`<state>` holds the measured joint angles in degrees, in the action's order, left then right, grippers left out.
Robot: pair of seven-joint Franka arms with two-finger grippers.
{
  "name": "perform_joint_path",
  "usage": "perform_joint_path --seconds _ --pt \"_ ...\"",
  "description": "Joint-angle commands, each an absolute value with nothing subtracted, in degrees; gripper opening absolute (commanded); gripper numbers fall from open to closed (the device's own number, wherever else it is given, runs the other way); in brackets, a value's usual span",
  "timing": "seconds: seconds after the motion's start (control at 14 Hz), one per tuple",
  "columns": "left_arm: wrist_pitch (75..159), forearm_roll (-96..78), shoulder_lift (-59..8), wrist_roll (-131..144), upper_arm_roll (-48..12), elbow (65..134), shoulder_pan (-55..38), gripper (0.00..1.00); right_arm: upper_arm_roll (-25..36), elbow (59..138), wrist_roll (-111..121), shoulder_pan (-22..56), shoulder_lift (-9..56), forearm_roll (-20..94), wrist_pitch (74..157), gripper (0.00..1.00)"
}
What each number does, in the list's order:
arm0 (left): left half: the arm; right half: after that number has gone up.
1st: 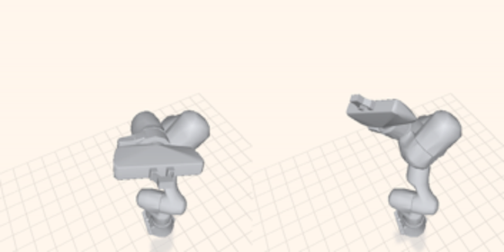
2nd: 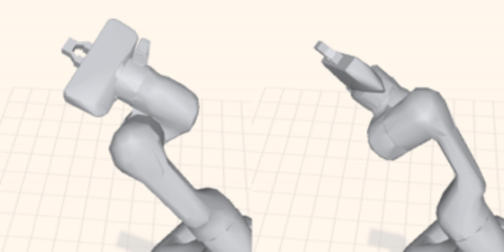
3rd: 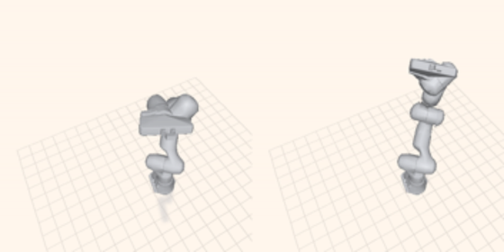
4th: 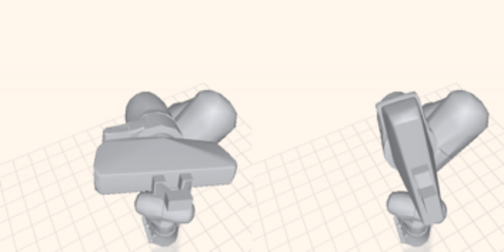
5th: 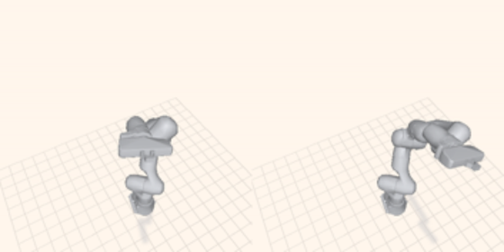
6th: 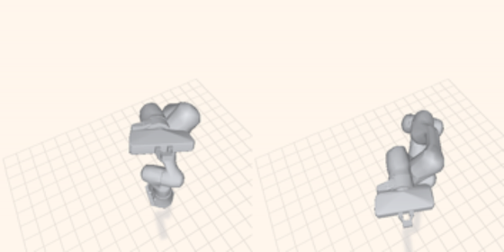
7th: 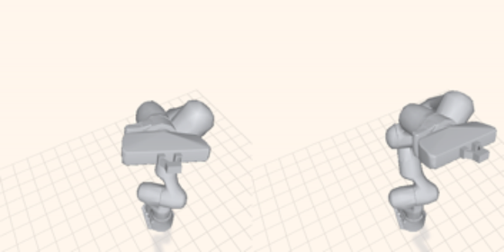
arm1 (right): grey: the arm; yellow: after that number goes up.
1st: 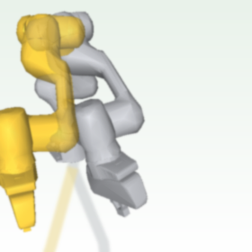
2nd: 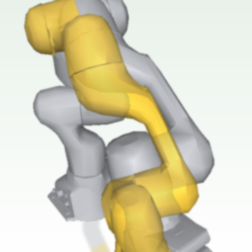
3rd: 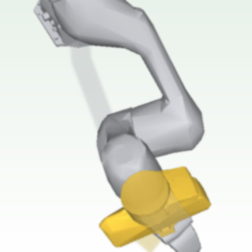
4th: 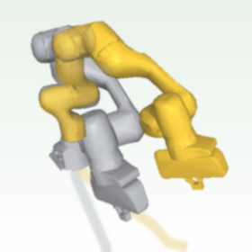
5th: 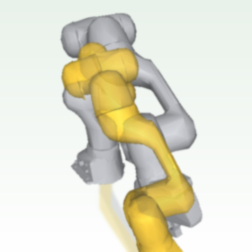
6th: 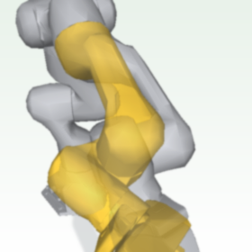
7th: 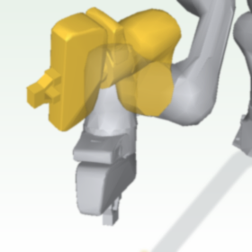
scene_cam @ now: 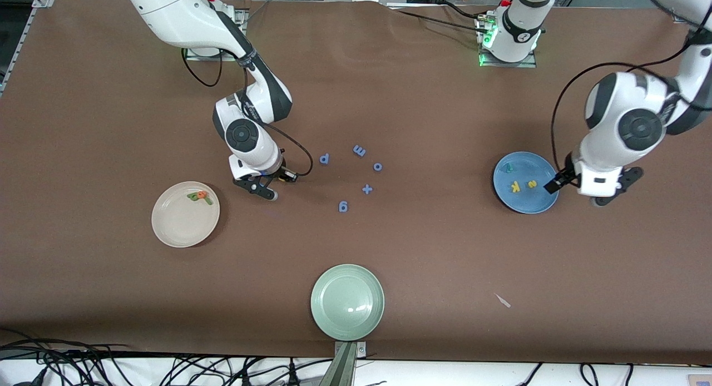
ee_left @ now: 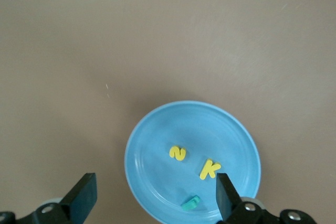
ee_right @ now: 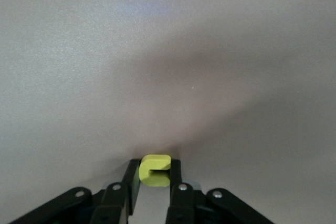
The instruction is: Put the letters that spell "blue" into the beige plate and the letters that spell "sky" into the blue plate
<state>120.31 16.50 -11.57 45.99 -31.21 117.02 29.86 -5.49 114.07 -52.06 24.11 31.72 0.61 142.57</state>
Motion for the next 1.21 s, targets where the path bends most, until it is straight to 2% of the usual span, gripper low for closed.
perform_joint_path --seconds 0.0,0.14,0.29,0.43,0.5,0.64,0.79,0.86,0.93,1.0,1.14 --pt "118.92 9.69 -8.71 28.98 -31.73 114.79 34.62 1.00 -4.92 114.96 -52.04 24.26 30.94 0.26 142.65 0.05" --pt "118.65 5.12 -7.22 20.42 -31.82 114.00 37.87 1.00 -3.00 114.00 -48.62 24.17 29.63 0.26 140.56 0.05" --pt "117.43 4.22 -6.33 16.98 -31.64 112.86 38.93 1.00 0.33 108.67 -41.00 24.00 28.74 0.26 130.23 0.05" --pt "112.26 3.96 -6.85 12.50 -31.38 107.87 40.42 1.00 5.07 101.90 -30.38 23.65 28.83 0.26 120.10 0.05" --pt "110.32 1.52 -7.64 11.00 -30.68 104.97 40.26 1.00 7.71 100.82 -24.84 23.47 28.92 0.26 117.88 0.06" --pt "107.68 -2.27 -8.35 10.99 -25.60 100.39 35.63 1.00 13.07 101.16 -12.98 23.21 29.35 0.26 120.22 0.06" --pt "103.64 -2.37 -8.00 9.85 -21.46 97.31 31.92 1.00 14.50 101.42 -7.48 20.67 29.88 1.40 122.07 0.08" --pt "103.19 -2.29 -7.74 8.97 -21.36 96.60 31.56 1.00 14.50 101.86 -7.38 20.13 29.88 1.49 122.17 0.13" --pt "103.18 -2.29 -7.30 8.62 -21.01 96.42 30.94 1.00 14.50 101.87 -7.30 20.13 29.88 1.49 122.34 0.25" --pt "103.18 -2.37 -5.99 8.61 -18.57 96.50 28.41 1.00 14.50 101.69 -7.12 19.95 29.88 1.49 122.43 0.44" --pt "103.10 -2.29 -3.70 9.14 -11.46 96.77 19.38 1.00 14.50 101.34 -6.07 19.25 29.62 2.80 122.52 0.57"
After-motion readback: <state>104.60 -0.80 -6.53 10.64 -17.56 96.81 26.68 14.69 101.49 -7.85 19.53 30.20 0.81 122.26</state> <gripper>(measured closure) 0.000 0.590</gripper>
